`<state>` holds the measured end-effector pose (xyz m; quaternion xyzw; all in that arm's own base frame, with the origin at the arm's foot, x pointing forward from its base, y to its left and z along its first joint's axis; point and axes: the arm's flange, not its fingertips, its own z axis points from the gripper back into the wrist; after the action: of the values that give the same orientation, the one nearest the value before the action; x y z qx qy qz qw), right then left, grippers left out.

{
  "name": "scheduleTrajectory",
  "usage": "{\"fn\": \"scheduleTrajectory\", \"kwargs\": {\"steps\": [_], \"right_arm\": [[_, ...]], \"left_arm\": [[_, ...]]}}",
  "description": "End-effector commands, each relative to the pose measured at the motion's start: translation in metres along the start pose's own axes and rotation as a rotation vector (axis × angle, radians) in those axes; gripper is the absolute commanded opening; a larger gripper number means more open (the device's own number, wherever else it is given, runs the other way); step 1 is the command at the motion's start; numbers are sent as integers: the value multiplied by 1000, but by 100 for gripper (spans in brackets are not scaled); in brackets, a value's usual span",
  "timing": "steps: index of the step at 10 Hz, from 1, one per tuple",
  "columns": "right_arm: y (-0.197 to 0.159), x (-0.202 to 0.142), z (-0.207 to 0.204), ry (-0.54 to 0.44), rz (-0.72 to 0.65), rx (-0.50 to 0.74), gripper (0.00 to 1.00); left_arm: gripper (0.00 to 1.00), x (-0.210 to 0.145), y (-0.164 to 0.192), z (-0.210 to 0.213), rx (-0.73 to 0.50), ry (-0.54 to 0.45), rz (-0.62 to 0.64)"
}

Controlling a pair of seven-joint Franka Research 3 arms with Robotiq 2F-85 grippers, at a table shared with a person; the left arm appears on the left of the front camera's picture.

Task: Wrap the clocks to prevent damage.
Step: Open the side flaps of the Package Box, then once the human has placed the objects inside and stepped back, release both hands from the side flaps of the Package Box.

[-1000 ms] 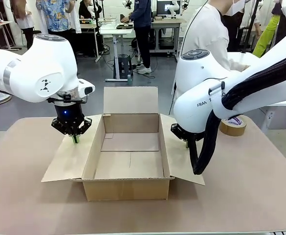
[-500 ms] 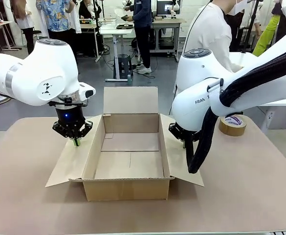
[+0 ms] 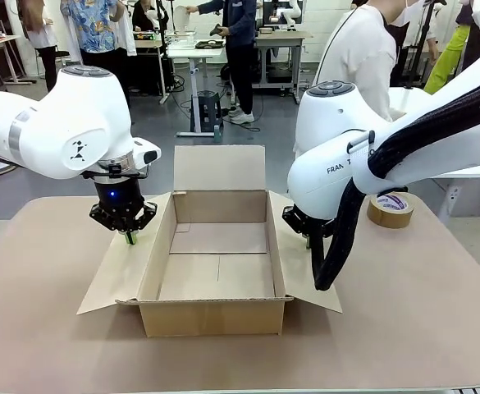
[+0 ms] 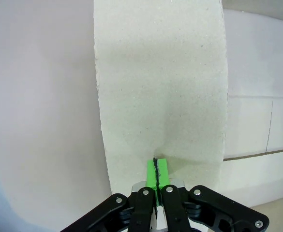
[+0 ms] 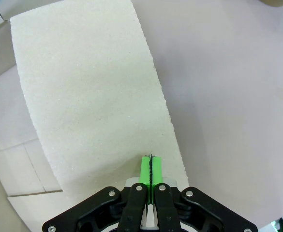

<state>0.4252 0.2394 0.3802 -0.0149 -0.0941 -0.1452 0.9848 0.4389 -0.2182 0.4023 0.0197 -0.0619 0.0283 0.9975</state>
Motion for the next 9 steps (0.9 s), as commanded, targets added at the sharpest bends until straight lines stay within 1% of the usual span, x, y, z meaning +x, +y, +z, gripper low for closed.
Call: {"fn": "scheduleTrajectory", "kwargs": {"steps": [1,9], "right_arm": [[0,0,0,-2,0,-3,1],[0,0,0,-2,0,-3,1]], "left_arm": [[0,0,1,-1,8,7,-3],[0,0,1,-1,8,7,-3]]}}
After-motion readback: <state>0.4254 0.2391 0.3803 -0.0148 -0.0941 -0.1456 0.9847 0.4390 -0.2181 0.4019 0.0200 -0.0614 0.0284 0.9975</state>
